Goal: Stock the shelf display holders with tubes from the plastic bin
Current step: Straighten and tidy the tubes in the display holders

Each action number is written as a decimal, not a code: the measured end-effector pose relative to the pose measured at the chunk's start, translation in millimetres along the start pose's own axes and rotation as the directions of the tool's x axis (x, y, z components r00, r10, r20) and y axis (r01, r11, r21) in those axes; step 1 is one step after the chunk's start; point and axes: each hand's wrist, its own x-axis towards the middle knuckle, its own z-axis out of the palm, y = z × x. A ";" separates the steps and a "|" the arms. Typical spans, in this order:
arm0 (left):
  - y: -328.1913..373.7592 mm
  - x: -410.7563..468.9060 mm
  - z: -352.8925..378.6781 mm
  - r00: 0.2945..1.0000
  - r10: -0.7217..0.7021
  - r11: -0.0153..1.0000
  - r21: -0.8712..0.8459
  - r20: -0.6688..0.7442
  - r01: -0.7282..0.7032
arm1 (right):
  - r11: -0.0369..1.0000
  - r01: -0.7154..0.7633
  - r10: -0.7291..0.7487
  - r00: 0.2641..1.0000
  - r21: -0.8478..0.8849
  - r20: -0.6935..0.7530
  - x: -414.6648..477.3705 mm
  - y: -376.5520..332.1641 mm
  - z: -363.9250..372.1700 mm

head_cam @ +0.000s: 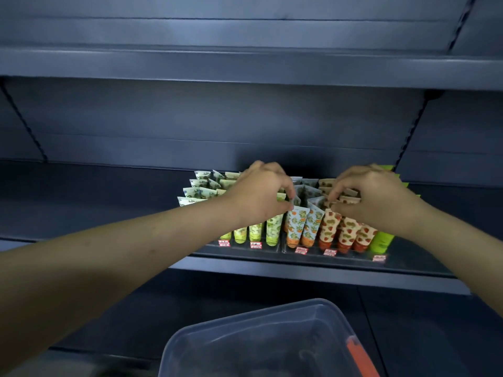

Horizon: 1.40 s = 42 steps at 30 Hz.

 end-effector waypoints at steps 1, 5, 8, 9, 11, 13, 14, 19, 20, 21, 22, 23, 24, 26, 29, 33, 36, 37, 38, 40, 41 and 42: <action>2.4 2.5 2.2 1.000 0.003 1.000 0.007 0.000 -0.003 | 1.000 -0.002 0.002 1.000 0.003 -0.007 -0.5 2.4 0.2; 5.5 11.6 15.1 1.000 0.001 1.000 0.030 0.024 -0.002 | 1.000 -0.008 0.008 1.000 0.016 -0.003 1.2 7.3 7.5; 3.8 18.0 24.1 0.999 -0.026 0.998 0.053 0.021 0.025 | 1.000 -0.027 0.027 1.000 -0.003 -0.006 5.0 7.4 14.8; 2.6 19.2 26.5 0.999 -0.032 0.998 0.058 0.021 0.031 | 0.999 -0.026 0.026 1.000 -0.021 -0.004 6.7 6.7 17.4; 0.1 21.0 30.7 0.999 -0.038 0.997 0.068 0.028 0.036 | 0.998 -0.017 0.018 1.000 -0.061 0.008 10.5 5.9 22.2; -2.1 22.3 33.7 0.998 -0.043 0.996 0.075 0.036 0.040 | 0.997 -0.014 0.015 1.000 -0.081 0.021 14.9 6.7 26.2; -3.2 23.1 35.4 0.998 -0.043 0.996 0.075 0.038 0.041 | 0.997 -0.014 0.016 1.000 -0.079 0.025 17.0 7.5 28.1; -7.6 25.5 41.7 0.998 -0.044 0.996 0.085 0.049 0.039 | 0.998 -0.001 0.004 0.999 -0.071 0.037 23.9 9.7 37.7; -8.5 26.0 42.4 0.998 -0.045 0.996 0.079 0.048 0.041 | 0.998 -0.002 0.004 0.999 -0.070 0.036 24.7 9.7 39.2; -9.0 26.5 42.5 0.998 -0.043 0.997 0.070 0.045 0.040 | 0.998 0.000 0.002 1.000 -0.067 0.031 25.2 10.1 40.6; -9.6 26.9 42.3 0.998 -0.042 0.998 0.058 0.041 0.039 | 0.998 0.003 -0.002 1.000 -0.060 0.026 25.7 10.6 41.4; -9.8 26.9 41.8 0.998 -0.041 0.998 0.043 0.039 0.040 | 0.999 0.010 -0.009 1.000 -0.050 0.021 26.2 11.4 41.9; -10.3 26.8 41.1 0.998 -0.042 0.999 0.024 0.038 0.041 | 0.999 0.012 -0.011 1.000 -0.034 0.019 26.4 11.9 41.5; -11.3 26.4 39.5 0.998 -0.045 0.999 -0.003 0.043 0.045 | 1.000 0.010 -0.010 1.000 -0.005 0.019 27.2 13.5 38.4; -11.8 25.4 38.3 0.997 -0.047 0.999 0.026 0.059 0.046 | 1.000 0.017 -0.016 0.999 -0.017 0.040 26.7 14.4 35.0; -11.3 24.7 37.6 0.997 -0.043 0.999 0.035 0.061 0.041 | 0.999 0.030 -0.028 0.998 -0.043 0.049 25.0 13.2 37.0; -14.2 24.3 37.4 0.997 -0.037 0.999 0.027 0.072 0.036 | 0.997 0.037 -0.034 0.998 -0.065 0.048 25.2 13.7 36.4; -15.5 24.2 37.3 0.997 -0.035 0.999 0.017 0.073 0.033 | 0.997 0.040 -0.037 0.998 -0.068 0.050 25.3 14.1 36.0; -16.1 24.2 37.0 0.997 -0.029 1.000 0.000 0.069 0.029 | 0.997 0.038 -0.034 0.998 -0.064 0.054 25.4 14.6 35.4; -15.5 25.1 33.8 0.999 -0.006 0.999 -0.047 0.040 0.008 | 0.998 0.043 -0.041 0.997 -0.035 0.058 26.5 16.3 34.0; -15.2 26.4 30.7 1.000 0.005 0.998 -0.067 0.022 -0.003 | 0.998 0.054 -0.053 0.997 -0.014 0.058 27.9 18.3 33.1; -15.9 29.0 27.5 1.000 0.014 0.996 -0.084 0.005 -0.013 | 0.998 0.063 -0.064 0.997 0.017 0.053 29.7 21.0 31.5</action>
